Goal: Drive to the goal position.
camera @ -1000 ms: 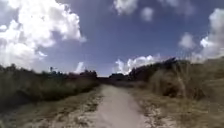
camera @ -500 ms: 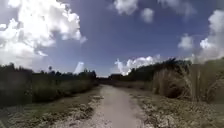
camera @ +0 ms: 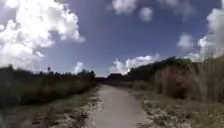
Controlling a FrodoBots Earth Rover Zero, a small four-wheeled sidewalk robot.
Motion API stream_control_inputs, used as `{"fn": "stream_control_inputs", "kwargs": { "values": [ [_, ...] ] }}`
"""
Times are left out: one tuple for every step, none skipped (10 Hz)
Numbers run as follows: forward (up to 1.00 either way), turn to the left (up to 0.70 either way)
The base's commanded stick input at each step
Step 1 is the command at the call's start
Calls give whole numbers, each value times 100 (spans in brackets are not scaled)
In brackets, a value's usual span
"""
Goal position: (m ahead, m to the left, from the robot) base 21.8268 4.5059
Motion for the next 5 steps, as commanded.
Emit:
{"fn": "stream_control_inputs", "kwargs": {
  "values": [
    [70,0],
    [70,0],
    [70,0],
    [70,0],
    [70,0]
  ]
}}
